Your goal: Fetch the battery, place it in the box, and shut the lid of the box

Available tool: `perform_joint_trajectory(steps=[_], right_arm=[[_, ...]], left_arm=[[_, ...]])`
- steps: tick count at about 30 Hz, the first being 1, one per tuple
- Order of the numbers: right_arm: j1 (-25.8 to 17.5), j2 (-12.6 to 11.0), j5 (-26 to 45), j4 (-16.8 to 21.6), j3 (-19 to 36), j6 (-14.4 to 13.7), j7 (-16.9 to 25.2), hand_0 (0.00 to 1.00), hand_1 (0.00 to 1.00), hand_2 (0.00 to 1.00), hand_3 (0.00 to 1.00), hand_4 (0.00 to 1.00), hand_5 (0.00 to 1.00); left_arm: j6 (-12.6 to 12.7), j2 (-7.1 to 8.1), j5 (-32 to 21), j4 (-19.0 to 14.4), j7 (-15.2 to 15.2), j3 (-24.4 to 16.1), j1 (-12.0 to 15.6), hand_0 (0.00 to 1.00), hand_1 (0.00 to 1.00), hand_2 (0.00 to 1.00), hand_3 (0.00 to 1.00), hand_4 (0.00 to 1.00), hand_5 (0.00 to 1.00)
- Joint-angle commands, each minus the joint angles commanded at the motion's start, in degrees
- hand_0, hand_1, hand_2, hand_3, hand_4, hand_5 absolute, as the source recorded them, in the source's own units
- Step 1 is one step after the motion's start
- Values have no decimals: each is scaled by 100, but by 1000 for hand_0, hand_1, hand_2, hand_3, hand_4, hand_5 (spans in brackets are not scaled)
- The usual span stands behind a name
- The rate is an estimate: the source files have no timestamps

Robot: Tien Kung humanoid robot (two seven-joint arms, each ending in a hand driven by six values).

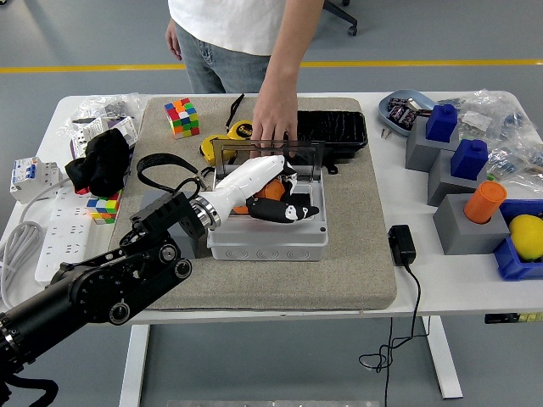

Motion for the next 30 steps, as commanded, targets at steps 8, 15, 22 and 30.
perform_joint_trajectory(steps=[8, 15, 22, 30], right_arm=[[6, -8, 19, 4, -16, 6, -2, 860, 840, 795, 820, 998, 998], [4, -5, 18, 0, -11, 17, -6, 860, 839, 792, 820, 998, 998], [-4, -3, 48, 4, -52, 23, -7, 859, 833, 792, 819, 998, 998], [-13, -4, 53, 0, -60, 30, -13, 857, 829, 789, 819, 998, 998]], left_arm=[[-58, 7, 77, 19, 49, 30, 11, 211, 91, 107, 83, 860, 459], [-76, 12, 152, 11, 62, -9, 6, 342, 176, 142, 119, 876, 457], [-165, 10, 213, 6, 77, -33, 21, 502, 267, 196, 160, 877, 458], [-284, 25, 302, -62, 102, -62, 37, 684, 428, 264, 289, 883, 455]])
